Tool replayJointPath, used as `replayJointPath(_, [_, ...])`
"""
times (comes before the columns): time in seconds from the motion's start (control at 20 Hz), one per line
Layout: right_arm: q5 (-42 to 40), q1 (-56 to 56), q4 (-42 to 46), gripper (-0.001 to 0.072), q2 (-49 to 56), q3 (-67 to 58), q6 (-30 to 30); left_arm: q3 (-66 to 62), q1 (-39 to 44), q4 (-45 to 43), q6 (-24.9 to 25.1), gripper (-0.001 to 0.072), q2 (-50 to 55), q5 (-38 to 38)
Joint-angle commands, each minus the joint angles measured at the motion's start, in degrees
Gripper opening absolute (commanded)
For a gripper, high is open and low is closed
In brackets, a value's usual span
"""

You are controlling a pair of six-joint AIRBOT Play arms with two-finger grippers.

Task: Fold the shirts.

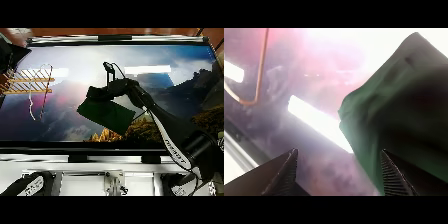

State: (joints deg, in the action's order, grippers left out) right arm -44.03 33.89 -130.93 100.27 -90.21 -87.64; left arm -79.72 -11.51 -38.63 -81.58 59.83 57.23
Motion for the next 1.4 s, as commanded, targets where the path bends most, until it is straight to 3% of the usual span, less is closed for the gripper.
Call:
replayJointPath(0.0, [-6.03,-1.14,3.43,0.0627,1.62,-1.99,1.46,1.25,-0.63,-0.04,1.38,0.0035,-0.35,1.36])
replayJointPath(0.3, [-36.44,-14.69,26.27,0.0627,-5.38,-1.57,4.26,1.57,-0.72,-0.94,1.42,0.0035,-0.33,1.33])
replayJointPath(0.4, [-39.95,-20.31,23.50,0.0627,-6.97,3.21,4.44,1.57,-0.72,-1.14,1.42,0.0035,-0.33,1.33])
replayJointPath(0.6, [-28.87,-24.44,5.81,0.0639,-9.62,21.00,1.55,1.57,-0.72,-1.36,1.40,0.0035,-0.28,1.33])
replayJointPath(0.75, [-20.68,-22.62,2.29,0.0639,-9.01,28.96,0.72,1.55,-0.72,-1.36,1.36,0.0035,-0.24,1.51])
replayJointPath(1.0, [-13.94,-20.17,-1.01,0.0618,-7.37,30.64,-0.90,1.55,-0.72,-1.33,1.33,0.0035,-0.24,1.75])
replayJointPath(1.1, [-8.79,-18.78,-3.32,0.0381,-7.10,30.64,-0.85,1.55,-0.72,-1.33,1.33,0.0035,-0.24,1.77])
replayJointPath(1.15, [-6.14,-18.21,-5.01,0.0199,-7.15,30.56,-0.98,1.55,-0.72,-1.33,1.33,0.0035,-0.24,1.75])
replayJointPath(1.2, [-5.20,-18.10,-6.12,0.0064,-7.17,29.81,-1.92,1.55,-0.72,-1.33,1.33,0.0035,-0.24,1.75])
replayJointPath(1.35, [-12.48,-21.05,-7.17,0.0060,-8.13,20.61,-9.27,1.55,-0.72,-1.33,1.36,0.0035,-0.24,1.75])
